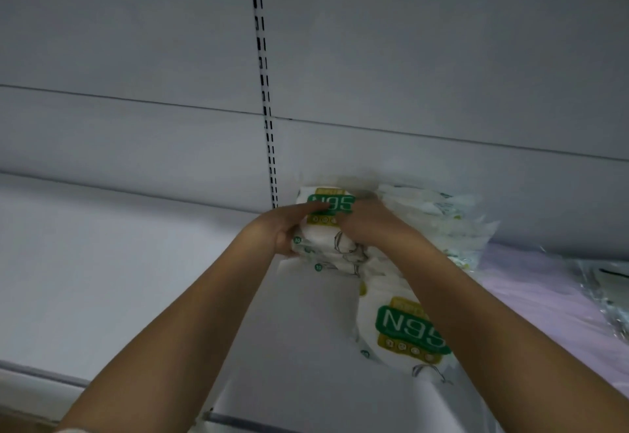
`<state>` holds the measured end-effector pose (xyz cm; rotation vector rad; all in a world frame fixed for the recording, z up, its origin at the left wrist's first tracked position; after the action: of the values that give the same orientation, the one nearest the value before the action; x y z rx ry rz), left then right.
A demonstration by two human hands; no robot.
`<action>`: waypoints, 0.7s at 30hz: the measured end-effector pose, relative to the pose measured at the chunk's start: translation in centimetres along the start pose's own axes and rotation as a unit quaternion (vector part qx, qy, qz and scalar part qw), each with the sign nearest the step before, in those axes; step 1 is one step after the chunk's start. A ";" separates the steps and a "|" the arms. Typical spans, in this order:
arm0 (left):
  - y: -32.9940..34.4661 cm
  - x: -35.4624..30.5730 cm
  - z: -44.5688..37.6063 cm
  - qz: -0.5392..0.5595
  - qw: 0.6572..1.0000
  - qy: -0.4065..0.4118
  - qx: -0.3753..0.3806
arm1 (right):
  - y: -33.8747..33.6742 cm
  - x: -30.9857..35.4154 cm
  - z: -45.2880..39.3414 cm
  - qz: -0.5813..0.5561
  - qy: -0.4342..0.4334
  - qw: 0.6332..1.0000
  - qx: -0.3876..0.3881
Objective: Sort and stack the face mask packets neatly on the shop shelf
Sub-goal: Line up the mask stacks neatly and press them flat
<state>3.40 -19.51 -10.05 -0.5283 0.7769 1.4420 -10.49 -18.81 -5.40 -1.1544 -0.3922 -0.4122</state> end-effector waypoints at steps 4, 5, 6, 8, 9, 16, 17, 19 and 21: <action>-2.1 0.7 0.0 -0.012 0.994 0.104 0.020 | -1.3 0.4 1.4 -0.053 -0.065 0.996 0.010; -2.8 0.9 0.3 -0.007 0.989 0.144 0.030 | -1.5 0.6 1.8 -0.074 -0.075 0.994 0.022; -3.5 0.9 0.7 0.002 0.981 0.191 0.041 | -2.0 0.8 2.2 -0.095 -0.083 0.991 0.036; -4.7 1.2 1.5 0.013 0.957 0.282 0.061 | -3.5 1.4 3.3 -0.156 -0.114 0.980 0.050; -5.0 1.4 1.7 0.011 0.949 0.310 0.066 | -4.6 1.7 4.2 -0.189 -0.128 0.972 0.048; -4.3 2.2 -0.8 -0.095 0.944 0.305 0.078 | -8.8 -3.4 8.4 -0.079 -0.124 0.976 -0.160; -3.8 2.2 -1.3 -0.107 0.944 0.300 0.086 | -8.8 -4.0 9.4 -0.074 -0.135 0.974 -0.167; -2.6 2.1 -1.7 -0.118 0.947 0.284 0.095 | -8.5 -4.8 11.4 -0.043 -0.147 0.974 -0.166; -2.3 1.8 -1.9 -0.139 0.948 0.277 0.075 | -7.8 -5.8 12.8 0.045 -0.153 0.972 -0.171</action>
<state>5.28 -19.90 -12.93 -0.9053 1.1937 0.9655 -20.51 -8.98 2.43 -1.5754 -0.5492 -0.2248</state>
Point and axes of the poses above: each hand's wrist, its own z-axis away from the middle knuckle, its own y-axis out of the palm, x = y × z, the point moved 4 cm from there along -z, towards the middle knuckle, and after that the axes turned 2 degrees about x, right-handed, at the moved point
